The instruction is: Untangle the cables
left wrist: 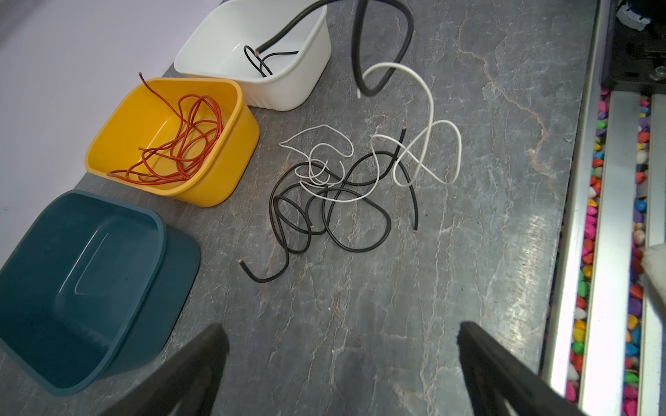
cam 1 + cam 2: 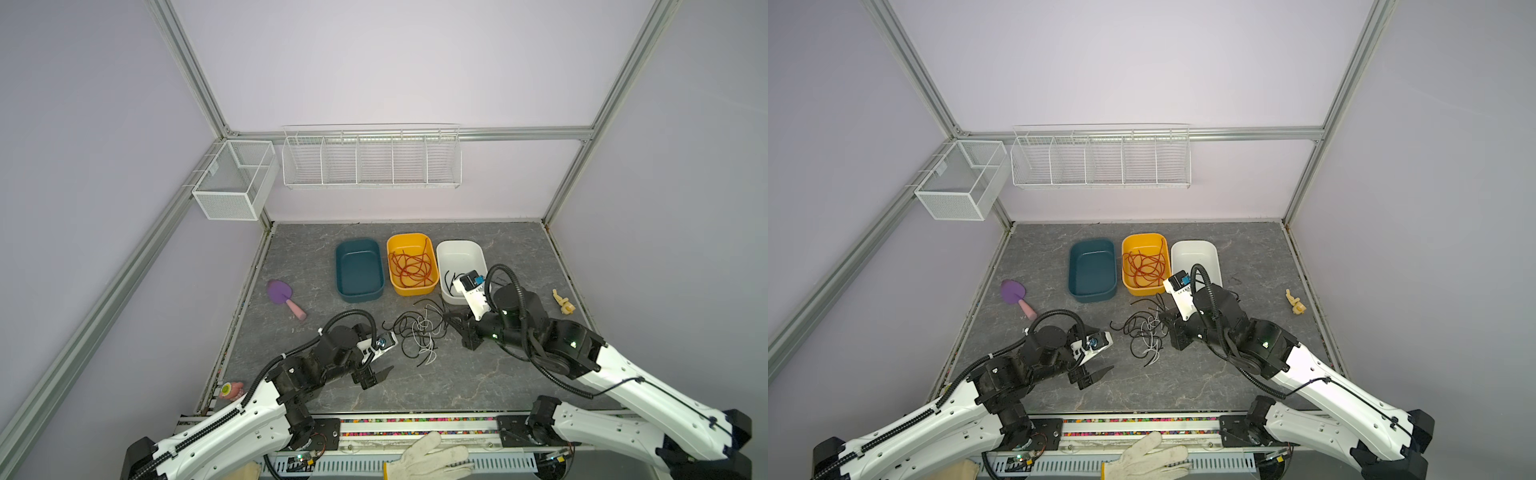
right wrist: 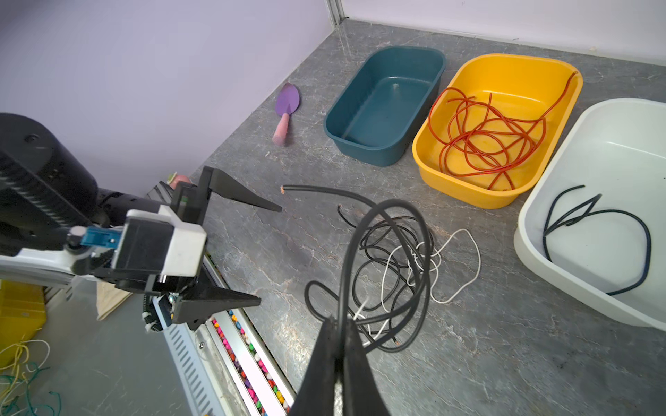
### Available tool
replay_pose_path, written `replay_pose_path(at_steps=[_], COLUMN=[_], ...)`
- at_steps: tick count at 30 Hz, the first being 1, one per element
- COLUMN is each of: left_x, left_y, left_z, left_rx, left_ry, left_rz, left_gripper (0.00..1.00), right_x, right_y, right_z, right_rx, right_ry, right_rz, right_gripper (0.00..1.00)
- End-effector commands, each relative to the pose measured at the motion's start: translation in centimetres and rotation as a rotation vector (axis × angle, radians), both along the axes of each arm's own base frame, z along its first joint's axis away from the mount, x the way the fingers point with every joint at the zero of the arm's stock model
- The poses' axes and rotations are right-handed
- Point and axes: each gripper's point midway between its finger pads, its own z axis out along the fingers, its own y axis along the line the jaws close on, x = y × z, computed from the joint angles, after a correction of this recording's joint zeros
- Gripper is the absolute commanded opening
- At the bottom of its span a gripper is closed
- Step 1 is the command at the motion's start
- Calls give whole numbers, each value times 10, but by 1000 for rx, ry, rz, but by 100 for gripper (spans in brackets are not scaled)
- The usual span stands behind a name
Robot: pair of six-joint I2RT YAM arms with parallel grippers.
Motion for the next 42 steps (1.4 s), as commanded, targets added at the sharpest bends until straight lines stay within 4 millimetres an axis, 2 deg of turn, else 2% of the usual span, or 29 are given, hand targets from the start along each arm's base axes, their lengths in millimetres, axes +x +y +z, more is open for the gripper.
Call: replay_pose_path(at_steps=[1, 6, 11, 17, 20, 24, 34, 42], left_x=[-9, -20, -22, -27, -26, -21, -12, -4], left_y=[-4, -17, -30, -48, -53, -62, -77, -86], left_z=[-1, 24, 52, 57, 67, 70, 73, 79], left_rx=[-11, -146, -241, -246, -274, -293, -363, -411], left_ry=[10, -5, -55, -25, -54, -61, -45, -50], left_rz=[-54, -127, -178, -258, -268, -275, -257, -232], left_gripper=[99, 99, 99, 99, 100, 99, 86, 68], right_x=[2, 7, 5, 2, 0, -3, -10, -15], right_y=[6, 6, 15, 16, 14, 15, 15, 14], right_z=[36, 45, 53, 70, 79, 88, 104, 113], right_rx=[129, 190, 229, 275, 297, 325, 368, 401], right_ry=[-23, -3, 28, 41, 35, 40, 44, 50], right_rz=[-12, -58, -37, -36, -34, -16, 9, 25], right_gripper=[7, 7, 7, 7, 7, 7, 7, 7])
